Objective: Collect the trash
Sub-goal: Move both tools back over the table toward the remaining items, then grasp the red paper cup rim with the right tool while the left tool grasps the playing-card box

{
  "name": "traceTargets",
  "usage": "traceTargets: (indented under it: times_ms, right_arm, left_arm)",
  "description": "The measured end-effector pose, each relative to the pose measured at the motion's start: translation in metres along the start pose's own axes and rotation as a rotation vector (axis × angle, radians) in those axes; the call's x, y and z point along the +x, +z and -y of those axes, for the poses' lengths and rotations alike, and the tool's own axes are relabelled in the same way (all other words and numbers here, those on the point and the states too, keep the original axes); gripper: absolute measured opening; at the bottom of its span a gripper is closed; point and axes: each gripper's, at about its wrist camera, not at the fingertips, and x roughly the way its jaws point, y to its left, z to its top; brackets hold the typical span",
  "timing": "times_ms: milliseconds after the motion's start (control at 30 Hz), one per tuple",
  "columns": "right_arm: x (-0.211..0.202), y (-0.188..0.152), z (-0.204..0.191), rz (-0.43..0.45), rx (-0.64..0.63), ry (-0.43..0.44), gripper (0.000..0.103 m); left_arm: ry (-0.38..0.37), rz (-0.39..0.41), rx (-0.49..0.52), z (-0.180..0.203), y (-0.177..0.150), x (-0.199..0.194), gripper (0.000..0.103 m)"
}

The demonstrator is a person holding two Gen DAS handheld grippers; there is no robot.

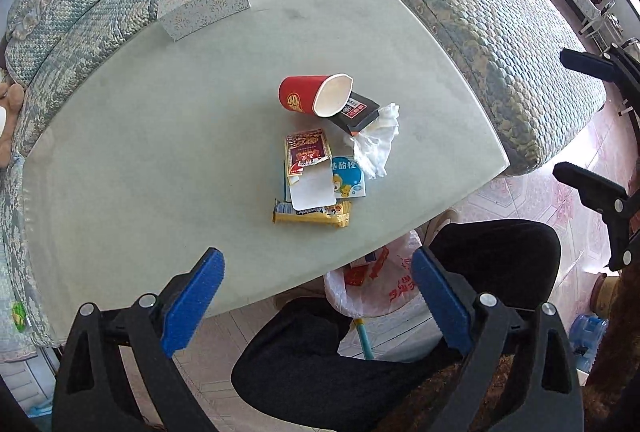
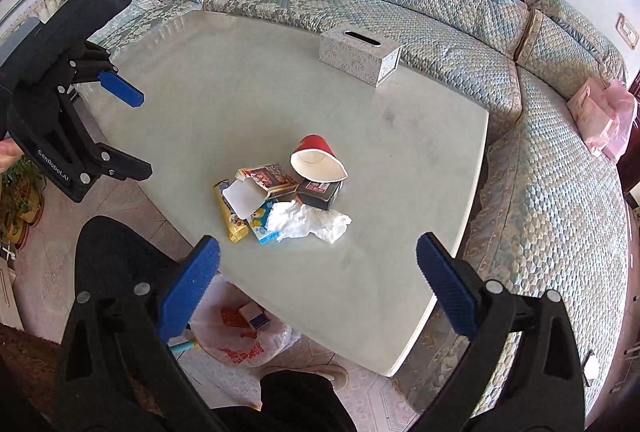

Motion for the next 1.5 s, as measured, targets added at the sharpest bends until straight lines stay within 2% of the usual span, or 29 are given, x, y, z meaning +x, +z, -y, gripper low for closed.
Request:
traceTargets:
  times_ms: [200,400,633,900,1267,1500]
  right_arm:
    - [0.011,0.032,0.021,0.002,-0.005,0.002,0.096]
    - [0.037,0.045,0.031,-0.025,-0.019,0.02,0.096]
    - [0.08,0.046,0.045,-0.073,0.003,0.053,0.096]
    - [0.12,0.046,0.058,-0.119,0.022,0.07,0.096]
    - [0.162,0.046,0.066,-0.164,0.022,0.08,0.096]
    - [0.189,0.046,0.064,-0.2,0.013,0.083,0.096]
  left_arm:
    - [0.017,0.004,0.069,0.01,0.028,-0.005,0.092]
    - [0.001,-0.012,0.105,0.015,0.05,0.011,0.092]
    - [0.014,-0.066,0.131,0.012,0.064,0.064,0.092]
    - [-0.016,-0.133,0.121,0.001,0.078,0.115,0.092]
    - [-0.062,-0.185,0.093,-0.01,0.089,0.155,0.092]
    - [-0.055,-0.208,0.095,-0.013,0.092,0.177,0.092]
